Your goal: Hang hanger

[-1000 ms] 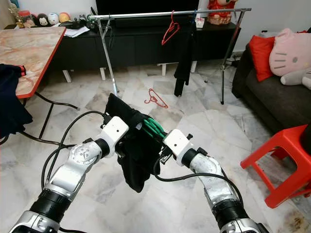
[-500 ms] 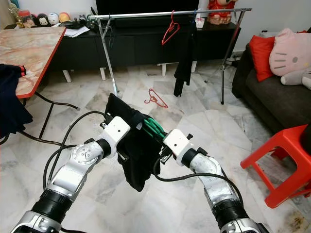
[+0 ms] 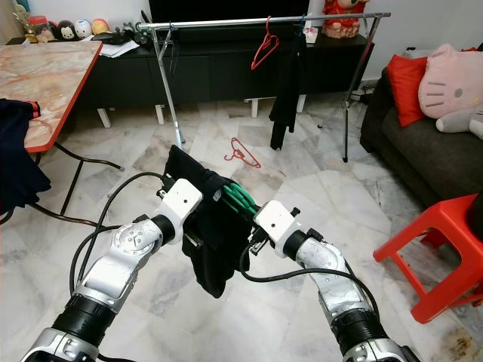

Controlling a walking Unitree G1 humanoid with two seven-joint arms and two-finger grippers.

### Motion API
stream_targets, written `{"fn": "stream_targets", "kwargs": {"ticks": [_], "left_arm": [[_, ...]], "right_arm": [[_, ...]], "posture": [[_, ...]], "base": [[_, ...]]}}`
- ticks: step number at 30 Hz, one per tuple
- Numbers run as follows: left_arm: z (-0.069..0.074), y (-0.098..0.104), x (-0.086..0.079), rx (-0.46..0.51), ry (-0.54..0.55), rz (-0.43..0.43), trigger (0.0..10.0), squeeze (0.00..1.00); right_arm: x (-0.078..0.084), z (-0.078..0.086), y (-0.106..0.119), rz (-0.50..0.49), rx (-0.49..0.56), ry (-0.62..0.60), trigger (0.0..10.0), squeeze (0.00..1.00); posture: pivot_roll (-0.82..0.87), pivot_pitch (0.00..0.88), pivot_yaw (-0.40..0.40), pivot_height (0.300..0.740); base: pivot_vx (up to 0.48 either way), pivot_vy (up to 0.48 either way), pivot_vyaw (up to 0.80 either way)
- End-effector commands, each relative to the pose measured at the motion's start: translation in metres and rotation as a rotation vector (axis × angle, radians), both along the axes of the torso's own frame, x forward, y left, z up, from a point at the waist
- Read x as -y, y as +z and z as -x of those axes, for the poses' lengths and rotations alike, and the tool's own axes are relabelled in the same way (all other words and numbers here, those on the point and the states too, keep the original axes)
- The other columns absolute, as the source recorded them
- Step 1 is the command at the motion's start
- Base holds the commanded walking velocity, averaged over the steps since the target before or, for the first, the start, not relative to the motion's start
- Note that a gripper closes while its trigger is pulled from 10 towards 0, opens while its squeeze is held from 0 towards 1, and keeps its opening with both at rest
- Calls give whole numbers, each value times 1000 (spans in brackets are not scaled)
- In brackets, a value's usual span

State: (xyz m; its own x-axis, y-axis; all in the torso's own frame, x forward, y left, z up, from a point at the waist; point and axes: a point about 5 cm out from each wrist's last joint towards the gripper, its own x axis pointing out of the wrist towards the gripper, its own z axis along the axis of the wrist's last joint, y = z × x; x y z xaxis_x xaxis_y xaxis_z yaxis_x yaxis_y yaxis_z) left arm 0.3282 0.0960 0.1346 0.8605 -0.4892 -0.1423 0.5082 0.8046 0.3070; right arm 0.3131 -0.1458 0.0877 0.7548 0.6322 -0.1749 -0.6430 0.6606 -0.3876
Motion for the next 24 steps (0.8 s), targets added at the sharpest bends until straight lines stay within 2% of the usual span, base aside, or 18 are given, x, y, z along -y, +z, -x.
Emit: {"fn": "stream_targets", "kwargs": {"ticks": [1, 8, 11, 17, 19, 20, 21, 24], "left_arm": [[-7, 10, -5, 49, 52, 6, 0, 0], [-15, 24, -20, 109, 182, 64, 0, 0], [-18, 28, -26, 142, 258, 83, 0, 0], [-22, 32, -34, 161, 334, 104, 0, 0], [-24, 32, -41, 160, 402, 118, 0, 0], [-25, 32, -44, 162, 424, 120, 5804, 0], [-25, 32, -46, 159, 443, 127, 10000, 0], [-25, 30, -48, 152, 456, 127, 10000, 0]], "right_arm": [[-1, 1, 0, 9, 0, 16, 0, 0], [6, 8, -13, 33, -53, 1, 0, 0], [8, 15, -26, 32, -105, 7, 0, 0], [9, 23, -35, 31, -142, 7, 0, 0], [10, 29, -41, 30, -168, 14, 0, 0], [10, 32, -44, 30, -187, 27, 0, 0], [9, 37, -48, 34, -214, 45, 0, 0], [9, 43, -53, 36, -245, 73, 0, 0]], "posture": [[-63, 0, -57, 740], [-64, 0, -60, 740], [-63, 0, -61, 740], [-62, 0, -63, 740], [-62, 0, -62, 740], [-62, 0, -62, 740], [-62, 0, -62, 740], [-62, 0, -57, 740]], "base": [[0, 0, 0], [0, 0, 0], [0, 0, 0], [0, 0, 0], [0, 0, 0], [0, 0, 0], [0, 0, 0], [0, 0, 0]]}}
